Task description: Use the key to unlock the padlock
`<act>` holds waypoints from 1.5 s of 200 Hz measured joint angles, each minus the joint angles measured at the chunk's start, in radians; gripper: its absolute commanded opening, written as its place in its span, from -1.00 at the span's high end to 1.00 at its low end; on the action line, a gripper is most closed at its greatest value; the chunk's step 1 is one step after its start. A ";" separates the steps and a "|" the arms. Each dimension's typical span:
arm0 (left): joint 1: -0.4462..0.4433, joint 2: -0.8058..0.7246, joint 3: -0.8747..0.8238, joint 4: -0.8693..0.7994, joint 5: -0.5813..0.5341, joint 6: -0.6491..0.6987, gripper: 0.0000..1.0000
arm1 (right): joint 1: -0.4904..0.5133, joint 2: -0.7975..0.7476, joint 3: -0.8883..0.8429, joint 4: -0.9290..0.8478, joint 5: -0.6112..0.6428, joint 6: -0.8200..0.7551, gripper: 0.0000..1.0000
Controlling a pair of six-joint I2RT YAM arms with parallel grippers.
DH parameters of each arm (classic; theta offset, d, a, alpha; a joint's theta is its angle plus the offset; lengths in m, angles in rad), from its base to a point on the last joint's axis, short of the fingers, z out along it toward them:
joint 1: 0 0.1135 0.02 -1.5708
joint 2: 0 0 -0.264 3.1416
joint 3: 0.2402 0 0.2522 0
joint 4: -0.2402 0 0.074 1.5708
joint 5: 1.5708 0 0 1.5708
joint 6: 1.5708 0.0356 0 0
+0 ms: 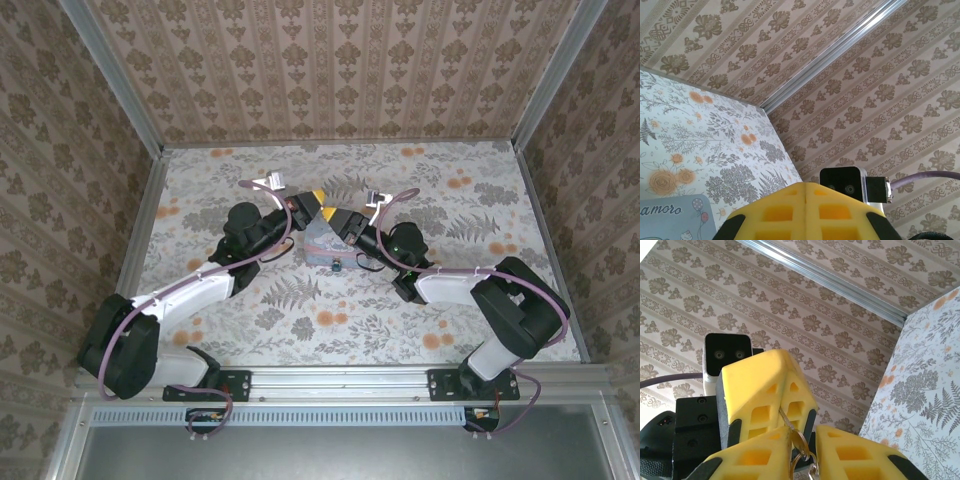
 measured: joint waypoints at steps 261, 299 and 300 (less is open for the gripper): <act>-0.006 0.005 -0.020 0.008 -0.008 -0.006 1.00 | 0.000 0.000 0.010 0.000 -0.007 0.005 0.36; -0.006 0.005 -0.020 0.008 -0.009 -0.006 1.00 | 0.000 0.000 -0.001 0.003 -0.007 0.009 0.26; -0.006 0.005 -0.020 0.008 -0.009 -0.006 1.00 | 0.000 0.000 -0.001 0.003 -0.007 0.009 0.26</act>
